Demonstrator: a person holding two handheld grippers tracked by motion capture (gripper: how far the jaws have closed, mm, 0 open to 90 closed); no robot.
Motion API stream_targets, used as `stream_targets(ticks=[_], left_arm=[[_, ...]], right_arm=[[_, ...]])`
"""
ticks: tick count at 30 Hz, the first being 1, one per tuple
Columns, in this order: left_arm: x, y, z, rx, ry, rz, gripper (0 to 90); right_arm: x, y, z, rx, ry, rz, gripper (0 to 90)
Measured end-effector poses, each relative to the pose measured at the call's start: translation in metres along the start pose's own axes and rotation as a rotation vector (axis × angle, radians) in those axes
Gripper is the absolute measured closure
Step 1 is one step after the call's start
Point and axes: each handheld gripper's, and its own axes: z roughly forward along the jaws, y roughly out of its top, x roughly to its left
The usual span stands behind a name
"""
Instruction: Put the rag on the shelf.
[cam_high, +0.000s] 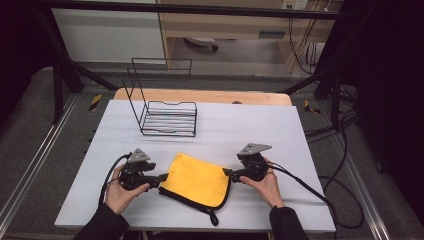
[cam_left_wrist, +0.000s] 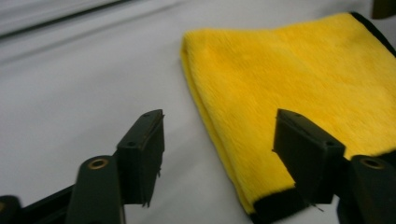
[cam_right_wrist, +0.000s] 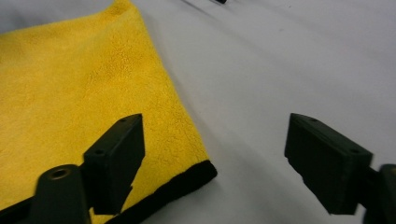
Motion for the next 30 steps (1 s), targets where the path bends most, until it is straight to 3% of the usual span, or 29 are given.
stream_targets(ticks=[2, 5, 6, 8, 11, 18, 19, 24, 30], left_arm=[[-0.009, -0.011, 0.002, 0.041, -0.031, -0.011, 45.0], [-0.013, -0.016, 0.004, 0.064, -0.034, -0.005, 53.7], [-0.015, -0.019, 0.005, 0.066, -0.039, -0.012, 53.7], [-0.017, -0.023, 0.006, 0.06, -0.052, -0.03, 63.0], [-0.019, -0.028, 0.008, 0.053, -0.055, -0.065, 65.9], [-0.021, -0.028, 0.008, 0.068, -0.065, -0.084, 74.1], [-0.022, -0.028, 0.009, 0.068, -0.067, -0.08, 75.5], [-0.024, -0.025, 0.009, 0.082, -0.063, -0.06, 81.7], [-0.026, -0.021, 0.006, 0.1, -0.047, -0.019, 84.0]], right_arm=[[-0.001, -0.001, 0.006, 0.02, 0.008, 0.0, 28.0], [-0.003, -0.003, 0.011, 0.065, 0.021, 0.002, 33.7], [-0.003, -0.003, 0.011, 0.065, 0.021, 0.002, 33.7], [-0.003, -0.003, 0.013, 0.064, 0.047, 0.01, 40.4], [-0.004, -0.004, 0.016, 0.07, 0.067, 0.031, 45.3], [0.002, -0.006, 0.022, 0.086, 0.123, 0.06, 59.6], [0.003, -0.006, 0.022, 0.086, 0.127, 0.063, 65.4], [0.005, -0.005, 0.021, 0.095, 0.134, 0.096, 74.9], [0.012, -0.001, 0.012, 0.096, 0.109, 0.097, 81.0]])
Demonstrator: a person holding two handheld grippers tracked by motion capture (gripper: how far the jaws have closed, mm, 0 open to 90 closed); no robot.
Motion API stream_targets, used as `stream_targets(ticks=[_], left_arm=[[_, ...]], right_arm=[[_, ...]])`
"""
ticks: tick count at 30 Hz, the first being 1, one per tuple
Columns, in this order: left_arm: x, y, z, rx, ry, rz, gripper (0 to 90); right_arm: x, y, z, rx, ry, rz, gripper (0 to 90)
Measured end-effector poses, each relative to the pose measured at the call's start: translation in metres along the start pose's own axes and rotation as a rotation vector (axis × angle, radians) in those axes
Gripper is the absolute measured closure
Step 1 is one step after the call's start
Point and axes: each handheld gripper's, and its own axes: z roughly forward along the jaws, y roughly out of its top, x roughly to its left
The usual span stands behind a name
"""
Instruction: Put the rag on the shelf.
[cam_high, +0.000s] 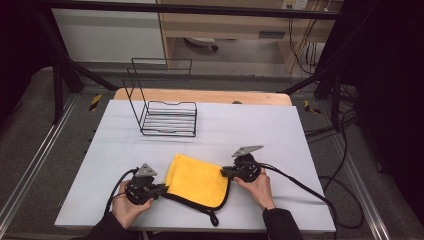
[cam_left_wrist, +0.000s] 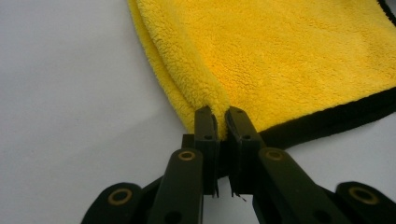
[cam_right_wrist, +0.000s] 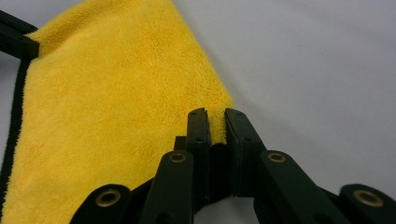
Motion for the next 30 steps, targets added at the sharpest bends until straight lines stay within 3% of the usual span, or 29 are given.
stream_targets(ticks=[7, 8, 11, 13, 14, 15, 16, 18, 19, 20, 22, 27, 28, 30], left_arm=[[0.013, 0.009, -0.005, 0.003, 0.012, 0.014, 84.3], [0.017, 0.009, -0.001, 0.013, 0.014, 0.016, 84.3], [0.016, 0.008, 0.001, 0.007, 0.015, 0.024, 84.1], [0.016, 0.007, 0.001, 0.001, 0.018, 0.028, 83.6], [0.016, 0.005, 0.001, -0.009, 0.019, 0.029, 83.6], [0.016, 0.002, 0.001, -0.029, 0.019, 0.031, 82.8], [0.017, 0.001, 0.001, -0.034, 0.019, 0.03, 82.2], [0.017, 0.001, 0.002, -0.035, 0.019, 0.029, 81.4], [0.017, 0.001, 0.002, -0.04, 0.021, 0.027, 80.9], [0.016, 0.001, 0.003, -0.042, 0.025, 0.032, 80.8], [0.015, 0.0, 0.003, -0.047, 0.036, 0.048, 80.4], [0.014, -0.002, 0.002, -0.055, 0.044, 0.07, 78.5], [0.014, -0.002, 0.002, -0.055, 0.044, 0.07, 78.3], [0.014, -0.002, 0.002, -0.06, 0.042, 0.068, 77.7]], right_arm=[[0.022, -0.008, -0.016, 0.015, 0.013, 0.04, 81.0], [0.033, -0.015, -0.021, 0.015, 0.011, 0.064, 81.0], [0.042, -0.023, -0.024, 0.013, -0.014, 0.065, 78.3], [0.039, -0.02, -0.025, -0.004, -0.025, 0.033, 68.9], [0.039, -0.02, -0.025, -0.004, -0.025, 0.033, 68.9], [0.033, -0.013, -0.027, -0.06, -0.014, 0.004, 59.3], [0.03, -0.007, -0.028, -0.106, -0.001, -0.006, 55.7], [0.028, -0.001, -0.027, -0.127, 0.002, -0.011, 52.4], [0.027, 0.014, -0.018, -0.135, -0.029, -0.059, 46.1], [0.027, 0.021, -0.011, -0.128, -0.038, -0.086, 46.3], [0.029, 0.037, 0.008, -0.112, -0.041, -0.114, 41.7], [0.032, 0.072, 0.059, -0.056, -0.02, -0.153, 46.2], [0.032, 0.072, 0.059, -0.056, -0.02, -0.153, 46.2], [0.031, 0.082, 0.082, -0.025, 0.002, -0.15, 55.3]])
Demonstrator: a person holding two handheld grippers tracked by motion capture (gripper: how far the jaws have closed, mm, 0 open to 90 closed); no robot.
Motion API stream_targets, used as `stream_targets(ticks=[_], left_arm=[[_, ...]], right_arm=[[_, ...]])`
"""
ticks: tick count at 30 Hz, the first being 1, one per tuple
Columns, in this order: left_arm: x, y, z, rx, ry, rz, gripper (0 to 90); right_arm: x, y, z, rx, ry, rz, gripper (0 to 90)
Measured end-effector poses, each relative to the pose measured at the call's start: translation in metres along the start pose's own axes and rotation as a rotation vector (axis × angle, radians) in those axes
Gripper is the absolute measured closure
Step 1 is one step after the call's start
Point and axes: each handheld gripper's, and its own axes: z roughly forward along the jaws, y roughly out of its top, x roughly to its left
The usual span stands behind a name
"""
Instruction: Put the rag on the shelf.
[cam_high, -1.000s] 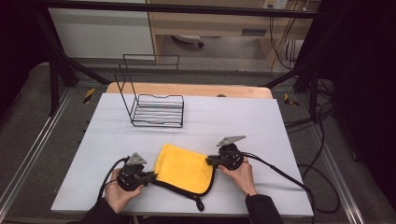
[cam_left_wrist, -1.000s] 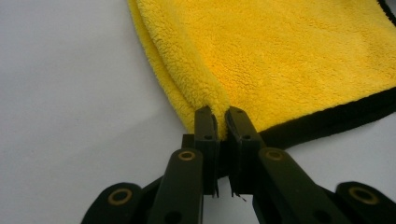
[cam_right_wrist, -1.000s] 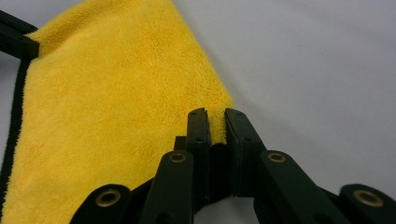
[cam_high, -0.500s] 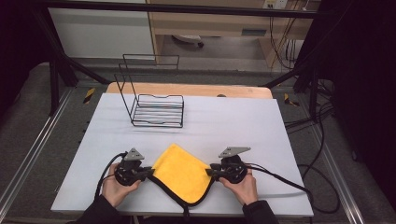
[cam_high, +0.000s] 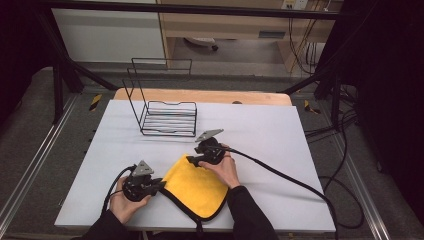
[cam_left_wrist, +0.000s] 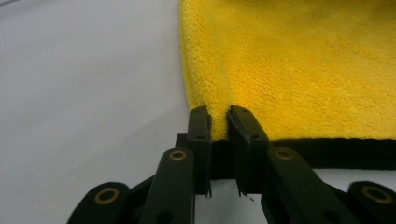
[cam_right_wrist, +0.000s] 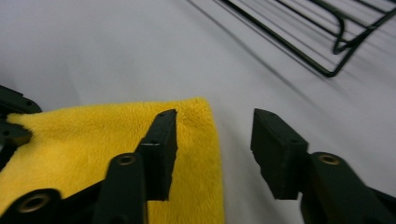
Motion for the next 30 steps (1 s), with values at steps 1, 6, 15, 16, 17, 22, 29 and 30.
stream_targets(ticks=[1, 6, 15, 16, 17, 22, 29, 30], left_arm=[[0.0, 0.0, 0.0, 0.0, 0.002, 0.002, 77.7], [0.001, 0.0, -0.002, -0.009, 0.016, 0.0, 70.5], [0.012, 0.003, -0.013, -0.086, 0.056, -0.053, 42.7], [0.012, 0.003, -0.013, -0.086, 0.056, -0.053, 40.1], [0.014, 0.003, -0.013, -0.093, 0.056, -0.064, 37.0], [0.02, 0.012, -0.008, -0.117, 0.053, -0.122, 28.8], [0.026, 0.038, 0.016, -0.101, 0.021, -0.169, 21.4], [0.026, 0.042, 0.02, -0.096, 0.025, -0.169, 21.5]], right_arm=[[0.0, 0.0, 0.0, 0.0, 0.0, 0.0, 55.3], [-0.002, -0.001, 0.017, 0.052, 0.07, 0.007, 73.4], [-0.006, -0.005, -0.001, -0.005, 0.018, 0.058, 84.7], [-0.009, -0.007, -0.006, -0.015, -0.007, 0.075, 84.7], [-0.012, -0.01, -0.011, -0.023, -0.035, 0.081, 84.6], [-0.021, -0.023, -0.03, -0.039, -0.124, 0.151, 84.6], [-0.027, -0.045, -0.047, -0.049, -0.201, 0.208, 83.3], [-0.028, -0.047, -0.047, -0.053, -0.199, 0.215, 82.9]])
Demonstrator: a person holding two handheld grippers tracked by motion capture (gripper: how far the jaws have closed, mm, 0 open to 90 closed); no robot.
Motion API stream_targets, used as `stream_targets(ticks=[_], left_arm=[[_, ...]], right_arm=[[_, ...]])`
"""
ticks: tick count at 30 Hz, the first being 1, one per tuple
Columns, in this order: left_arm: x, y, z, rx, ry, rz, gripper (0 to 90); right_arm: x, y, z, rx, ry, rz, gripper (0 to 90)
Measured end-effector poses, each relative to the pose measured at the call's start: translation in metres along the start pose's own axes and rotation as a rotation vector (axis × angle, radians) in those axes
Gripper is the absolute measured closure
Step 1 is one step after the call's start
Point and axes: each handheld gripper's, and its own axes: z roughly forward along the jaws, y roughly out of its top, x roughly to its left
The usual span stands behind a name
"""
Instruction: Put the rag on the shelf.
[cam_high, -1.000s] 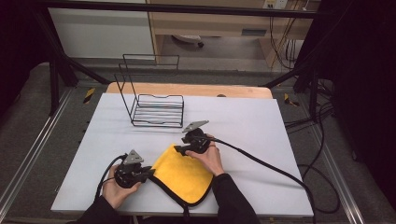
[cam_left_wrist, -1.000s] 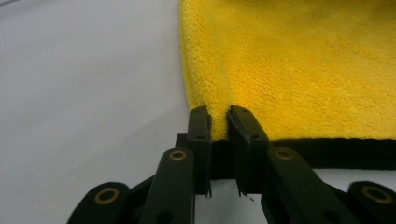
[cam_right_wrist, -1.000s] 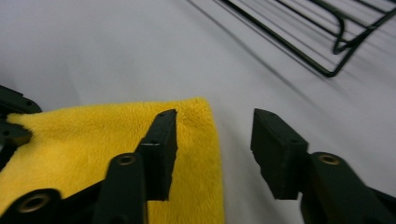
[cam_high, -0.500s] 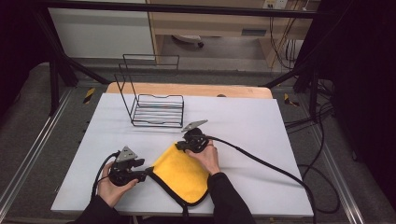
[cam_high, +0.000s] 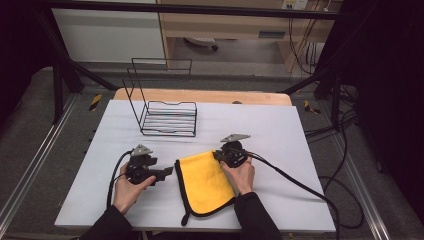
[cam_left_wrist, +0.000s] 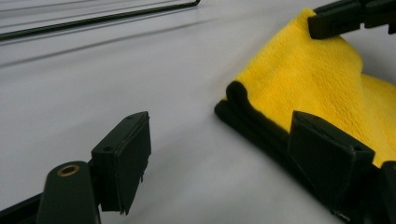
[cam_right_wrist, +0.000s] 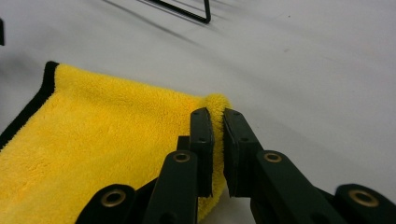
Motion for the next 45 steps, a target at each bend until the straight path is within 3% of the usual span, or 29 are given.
stream_targets(ticks=[4, 8, 10, 14, 24, 32, 38, 45], left_arm=[[-0.001, 0.008, 0.019, 0.021, -0.009, -0.033, 27.9], [0.0, 0.008, 0.031, 0.048, 0.004, -0.056, 44.0], [0.0, 0.007, 0.035, 0.059, -0.009, -0.062, 45.5], [-0.004, 0.006, 0.034, 0.061, -0.021, -0.059, 57.6], [-0.01, 0.004, 0.038, 0.072, -0.038, -0.06, 70.9], [-0.014, 0.004, 0.038, 0.064, -0.019, -0.022, 75.1], [-0.015, 0.003, 0.038, 0.056, -0.02, 0.012, 75.5], [-0.015, 0.003, 0.039, 0.054, -0.025, 0.02, 75.9]], right_arm=[[-0.003, -0.003, -0.001, -0.024, 0.025, -0.014, 77.9], [-0.006, -0.003, -0.014, -0.044, 0.062, -0.029, 64.2], [-0.007, -0.004, -0.017, -0.044, 0.068, -0.039, 62.2], [-0.012, -0.011, -0.029, -0.051, 0.081, -0.037, 53.7], [-0.013, -0.006, -0.014, -0.037, 0.113, -0.023, 45.7], [-0.012, 0.0, 0.004, 0.009, 0.119, -0.045, 52.1], [-0.015, 0.002, 0.011, 0.089, 0.164, -0.03, 66.9], [-0.017, 0.004, 0.012, 0.097, 0.181, -0.014, 80.9]])
